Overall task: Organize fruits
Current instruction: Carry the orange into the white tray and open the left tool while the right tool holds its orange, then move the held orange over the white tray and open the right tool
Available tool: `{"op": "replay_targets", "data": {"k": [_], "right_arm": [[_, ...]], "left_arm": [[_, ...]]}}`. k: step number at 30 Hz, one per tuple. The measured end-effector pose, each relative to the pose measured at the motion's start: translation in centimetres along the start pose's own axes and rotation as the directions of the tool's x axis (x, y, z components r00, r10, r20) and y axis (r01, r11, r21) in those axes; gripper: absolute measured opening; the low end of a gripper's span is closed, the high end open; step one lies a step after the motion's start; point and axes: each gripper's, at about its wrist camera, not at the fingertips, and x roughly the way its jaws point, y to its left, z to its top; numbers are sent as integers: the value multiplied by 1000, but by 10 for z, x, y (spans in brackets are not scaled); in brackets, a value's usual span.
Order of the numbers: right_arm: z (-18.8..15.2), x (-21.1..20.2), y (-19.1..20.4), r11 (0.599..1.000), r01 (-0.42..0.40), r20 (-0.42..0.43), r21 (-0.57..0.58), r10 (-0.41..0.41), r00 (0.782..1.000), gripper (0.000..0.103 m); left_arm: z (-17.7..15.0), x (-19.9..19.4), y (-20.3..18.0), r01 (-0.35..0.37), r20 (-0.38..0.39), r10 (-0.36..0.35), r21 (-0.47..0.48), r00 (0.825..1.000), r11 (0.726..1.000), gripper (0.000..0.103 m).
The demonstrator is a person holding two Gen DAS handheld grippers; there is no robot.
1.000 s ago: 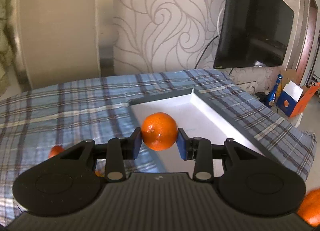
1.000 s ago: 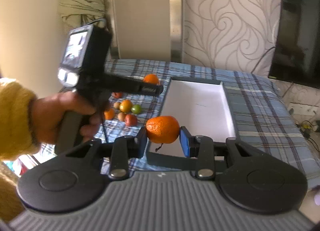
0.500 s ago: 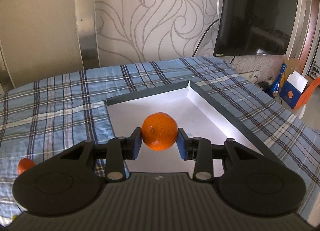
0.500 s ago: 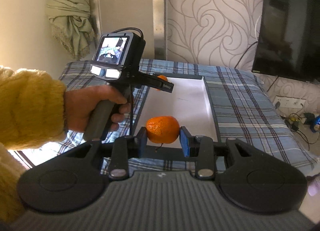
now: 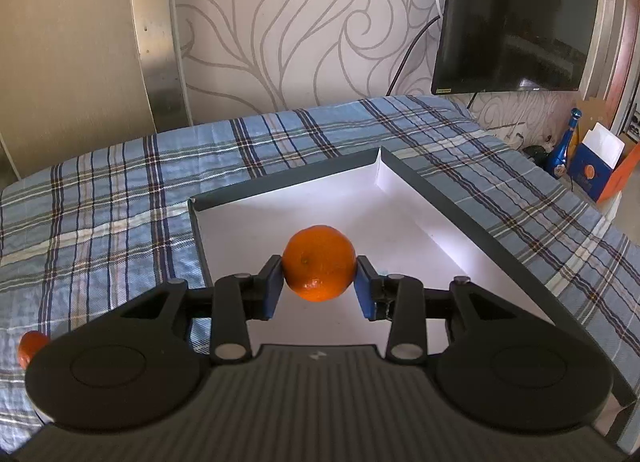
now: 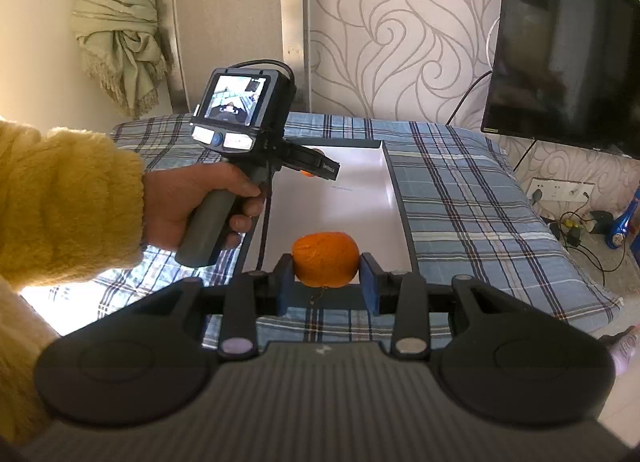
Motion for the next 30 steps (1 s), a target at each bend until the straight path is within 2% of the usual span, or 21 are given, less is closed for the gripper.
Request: {"op": "replay_targets", "data": {"k": [3, 4, 14, 16, 24, 30], "right_arm": [[1, 1, 1, 1000, 1, 0, 3, -1, 1000, 38], [1, 1, 2, 1000, -1, 0, 4, 1, 1000, 38], [3, 4, 1, 999, -31, 13, -4, 31, 999, 38], [3, 6, 0, 999, -41, 17, -6, 41, 999, 38], [7, 14, -3, 998, -62, 36, 8, 62, 997, 38], [10, 21, -5, 996, -79, 42, 32, 78, 996, 38]], "left_arm": [[1, -4, -1, -10, 26, 9, 9, 1000, 1000, 64], [1, -6, -2, -9, 36, 9, 13, 999, 1000, 66], [4, -30, -3, 0, 64, 0, 3, 998, 1000, 66], [4, -37, -3, 2, 72, -2, 0, 997, 1000, 69], [1, -76, 0, -11, 118, 10, 2, 993, 1000, 74], [-6, -99, 7, -33, 119, 35, -14, 992, 999, 74]]}}
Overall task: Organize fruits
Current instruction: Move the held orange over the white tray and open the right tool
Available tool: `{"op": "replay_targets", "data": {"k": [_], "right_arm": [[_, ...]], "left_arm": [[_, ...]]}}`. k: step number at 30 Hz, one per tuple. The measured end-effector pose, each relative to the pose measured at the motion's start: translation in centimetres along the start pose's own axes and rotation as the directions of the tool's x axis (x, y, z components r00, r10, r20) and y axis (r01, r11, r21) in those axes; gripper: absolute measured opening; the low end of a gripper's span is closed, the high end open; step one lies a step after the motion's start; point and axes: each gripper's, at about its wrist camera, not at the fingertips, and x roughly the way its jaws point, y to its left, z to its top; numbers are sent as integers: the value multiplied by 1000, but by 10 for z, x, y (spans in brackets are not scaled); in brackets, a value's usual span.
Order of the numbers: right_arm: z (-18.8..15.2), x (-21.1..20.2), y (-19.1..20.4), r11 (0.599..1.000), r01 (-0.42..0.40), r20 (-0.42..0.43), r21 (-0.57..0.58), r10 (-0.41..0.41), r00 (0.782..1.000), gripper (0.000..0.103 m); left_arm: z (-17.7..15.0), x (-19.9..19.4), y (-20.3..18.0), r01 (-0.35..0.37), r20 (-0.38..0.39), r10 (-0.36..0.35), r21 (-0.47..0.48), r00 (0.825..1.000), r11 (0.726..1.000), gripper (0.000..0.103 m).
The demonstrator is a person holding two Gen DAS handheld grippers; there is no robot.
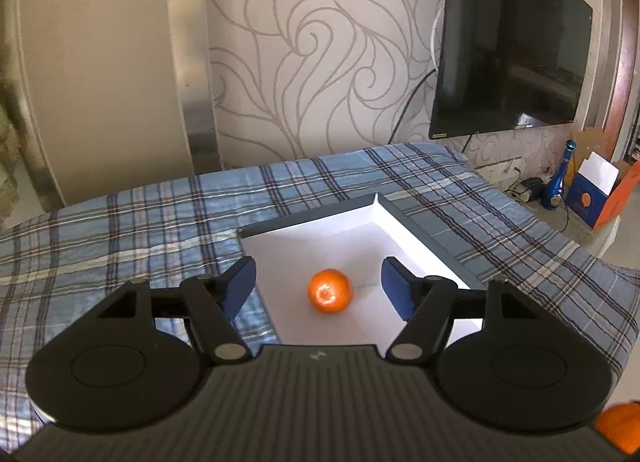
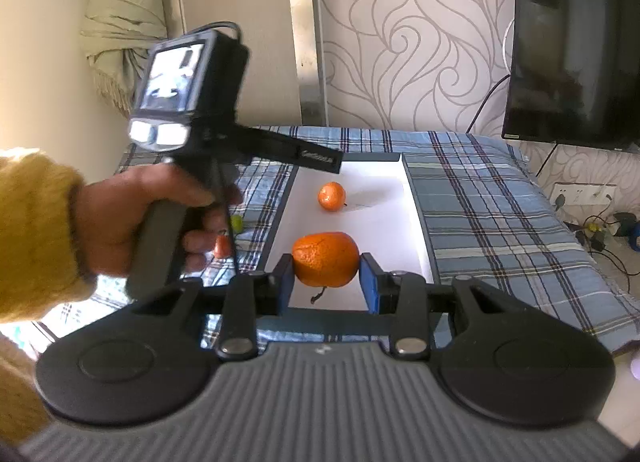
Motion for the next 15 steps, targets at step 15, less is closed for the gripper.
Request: {"op": "replay_targets", "data": {"k": [15], "right_arm": [[6, 21, 3, 994, -110, -12, 1, 110, 994, 38]], "left_arm": [[-18, -58, 25, -90, 1, 90, -49, 996, 995, 78]]}}
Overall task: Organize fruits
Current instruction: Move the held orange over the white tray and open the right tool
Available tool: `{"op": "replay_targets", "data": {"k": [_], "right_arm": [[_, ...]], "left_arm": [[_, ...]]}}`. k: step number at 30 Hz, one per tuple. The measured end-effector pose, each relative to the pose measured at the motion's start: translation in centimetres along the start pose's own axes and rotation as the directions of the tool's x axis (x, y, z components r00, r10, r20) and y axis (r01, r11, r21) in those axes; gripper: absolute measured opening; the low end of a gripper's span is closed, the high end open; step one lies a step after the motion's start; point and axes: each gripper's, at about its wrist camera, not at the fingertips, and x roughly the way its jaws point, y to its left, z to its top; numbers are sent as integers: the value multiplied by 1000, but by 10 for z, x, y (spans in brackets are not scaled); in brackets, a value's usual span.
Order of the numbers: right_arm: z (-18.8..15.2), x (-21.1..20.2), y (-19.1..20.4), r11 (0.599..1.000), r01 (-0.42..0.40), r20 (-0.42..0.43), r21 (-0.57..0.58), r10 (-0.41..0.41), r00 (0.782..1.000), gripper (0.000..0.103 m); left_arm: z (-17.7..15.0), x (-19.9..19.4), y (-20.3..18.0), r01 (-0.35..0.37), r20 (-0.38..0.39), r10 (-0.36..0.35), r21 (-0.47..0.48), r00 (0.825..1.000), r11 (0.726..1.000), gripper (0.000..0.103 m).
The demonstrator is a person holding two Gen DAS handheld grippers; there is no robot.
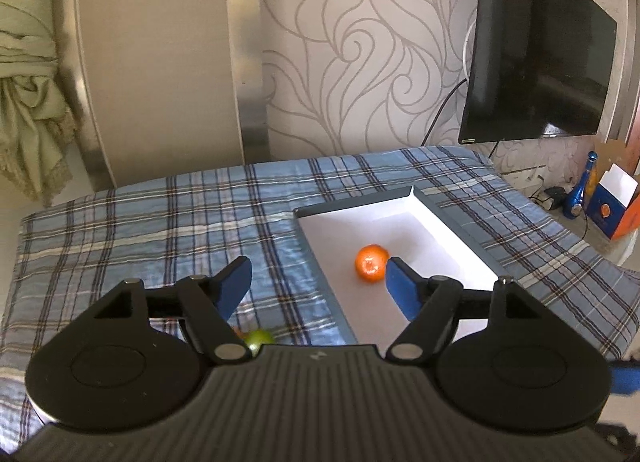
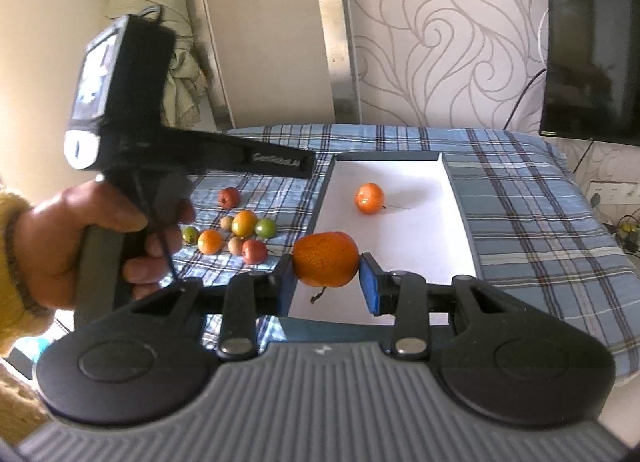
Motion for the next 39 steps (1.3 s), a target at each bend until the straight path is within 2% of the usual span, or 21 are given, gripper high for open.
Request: {"op": "replay_targets", "data": {"k": [13, 27, 39], "right_arm": [[0, 24, -23, 1000, 18, -41, 17, -18, 999, 38], [-2, 67, -34, 1000, 10, -100, 4, -10, 995, 39], [-3, 101, -47, 999, 35, -153, -2, -35, 988, 39]], "left_arm": [[-25, -25, 19, -67, -24, 67, -25, 997, 997, 79], [-46, -46, 54, -165, -62, 160, -92, 985, 982, 81], [-57, -61, 61, -212, -49, 209, -94, 977, 973, 82]]}}
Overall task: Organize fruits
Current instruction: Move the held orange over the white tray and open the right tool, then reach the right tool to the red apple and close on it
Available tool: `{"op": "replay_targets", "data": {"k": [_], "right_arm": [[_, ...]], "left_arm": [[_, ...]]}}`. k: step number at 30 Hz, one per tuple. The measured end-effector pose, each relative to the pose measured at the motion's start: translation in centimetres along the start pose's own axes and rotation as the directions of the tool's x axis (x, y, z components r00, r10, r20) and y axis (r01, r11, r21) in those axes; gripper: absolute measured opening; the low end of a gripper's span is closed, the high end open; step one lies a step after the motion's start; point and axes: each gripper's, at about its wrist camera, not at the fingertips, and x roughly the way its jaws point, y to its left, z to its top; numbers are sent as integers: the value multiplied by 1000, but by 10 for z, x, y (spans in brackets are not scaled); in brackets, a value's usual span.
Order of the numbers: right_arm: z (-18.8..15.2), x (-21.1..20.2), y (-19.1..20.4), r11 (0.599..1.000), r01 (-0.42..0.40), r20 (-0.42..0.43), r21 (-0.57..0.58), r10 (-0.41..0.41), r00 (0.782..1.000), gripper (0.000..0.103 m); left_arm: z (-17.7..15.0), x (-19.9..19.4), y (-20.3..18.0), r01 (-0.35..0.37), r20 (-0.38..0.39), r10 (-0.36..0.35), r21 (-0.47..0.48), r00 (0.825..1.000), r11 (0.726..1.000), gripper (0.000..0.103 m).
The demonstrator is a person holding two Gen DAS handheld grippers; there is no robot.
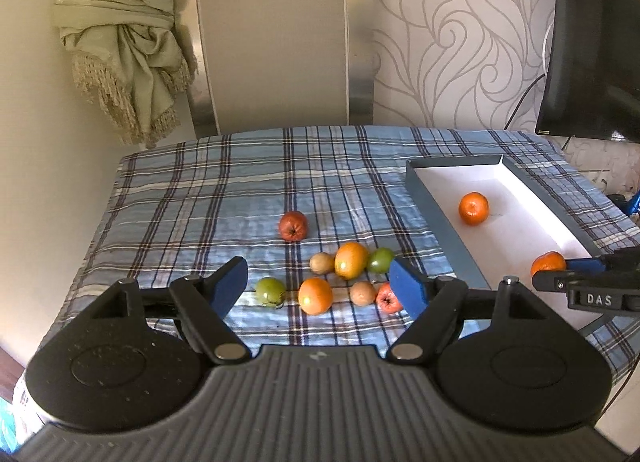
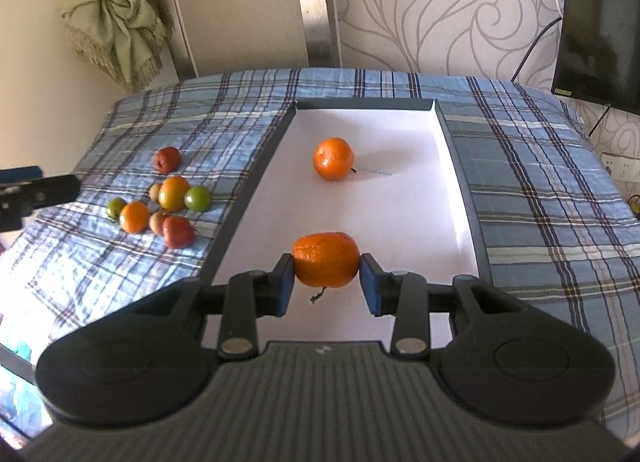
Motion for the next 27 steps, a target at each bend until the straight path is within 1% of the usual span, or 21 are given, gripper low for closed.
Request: {"op": "replay_targets", "data": {"k": [4, 9, 13, 14, 16, 17, 24, 27], "right_arm": [[0, 8, -6, 1000, 19, -16, -1, -19, 1000, 39], [1, 14, -13, 999, 50, -20, 3, -50, 999, 39], [0, 14, -16, 999, 52, -15, 4, -52, 999, 40], [0, 13, -15, 999, 53, -8, -2, -53, 999, 41], [0, 9, -13, 997, 71, 17, -18, -71, 997, 53], [0, 7, -11, 996, 81, 29, -28, -81, 996, 54], [8, -14, -7, 996, 78, 74, -37, -75, 994, 54], [12, -24, -1, 997, 64, 90, -45, -60, 994, 54]], "left_arm": [[-5, -5, 2, -3, 3, 3, -1, 1000, 1000, 82], [-13, -8, 7, -15, -14, 15, -11, 1000, 1000, 82], [-17, -9, 12, -24, -25, 24, -26, 999, 999, 82], [-18, -8, 14, -25, -26, 24, -29, 999, 999, 82], [-19, -9, 16, -26, -26, 26, -33, 999, 999, 82], [-20, -9, 17, -26, -25, 25, -35, 999, 999, 82], [-22, -8, 28, -30, -29, 28, -68, 999, 997, 82], [-22, -7, 33, -31, -32, 28, -80, 999, 996, 82]]}}
